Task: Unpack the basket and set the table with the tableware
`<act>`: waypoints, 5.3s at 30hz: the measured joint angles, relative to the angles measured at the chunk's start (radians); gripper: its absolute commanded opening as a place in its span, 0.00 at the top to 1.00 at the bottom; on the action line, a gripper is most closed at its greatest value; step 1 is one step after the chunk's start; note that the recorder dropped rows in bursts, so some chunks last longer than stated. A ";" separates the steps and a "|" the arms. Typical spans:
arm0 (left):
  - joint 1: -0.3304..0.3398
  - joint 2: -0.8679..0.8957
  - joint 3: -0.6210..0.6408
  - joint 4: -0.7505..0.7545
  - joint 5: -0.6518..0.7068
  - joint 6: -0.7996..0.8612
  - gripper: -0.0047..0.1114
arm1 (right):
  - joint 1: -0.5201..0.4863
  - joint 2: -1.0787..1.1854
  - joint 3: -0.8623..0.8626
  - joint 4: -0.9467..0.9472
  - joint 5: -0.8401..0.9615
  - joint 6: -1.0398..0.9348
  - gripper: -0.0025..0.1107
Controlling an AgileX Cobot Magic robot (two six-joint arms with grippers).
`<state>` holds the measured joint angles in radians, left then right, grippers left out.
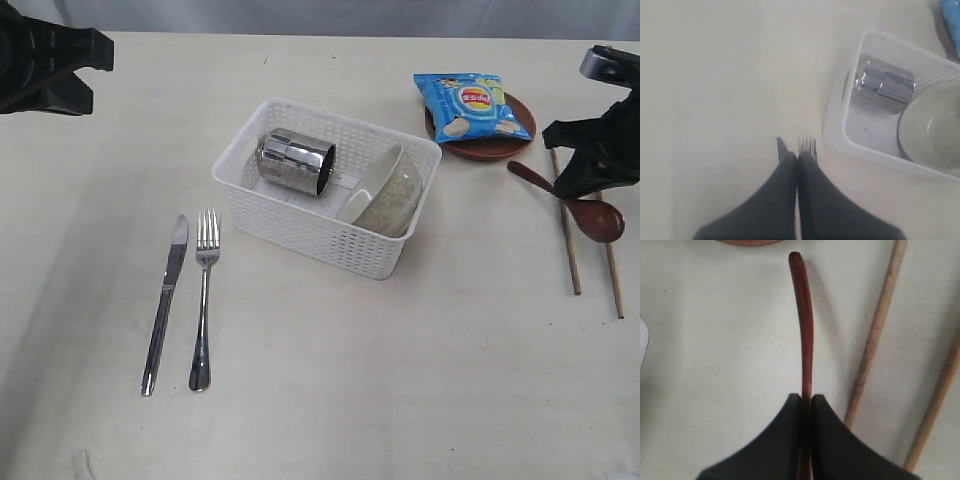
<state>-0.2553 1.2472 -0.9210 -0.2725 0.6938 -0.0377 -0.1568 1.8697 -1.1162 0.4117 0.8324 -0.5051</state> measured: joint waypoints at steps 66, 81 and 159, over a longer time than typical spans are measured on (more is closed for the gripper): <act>0.000 0.000 0.000 -0.020 0.006 0.008 0.96 | 0.857 0.095 -0.229 -0.412 0.272 0.428 0.98; 0.000 0.000 0.000 -0.026 0.006 0.010 0.96 | 0.832 0.175 -0.357 -0.492 0.191 0.431 0.98; 0.000 0.000 0.000 -0.026 0.001 0.011 0.96 | 0.575 0.411 -0.923 0.089 0.346 0.430 0.57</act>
<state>-0.2553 1.2472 -0.9210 -0.2984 0.6944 -0.0263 0.4185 2.2809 -2.0391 0.5012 1.1782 -0.0747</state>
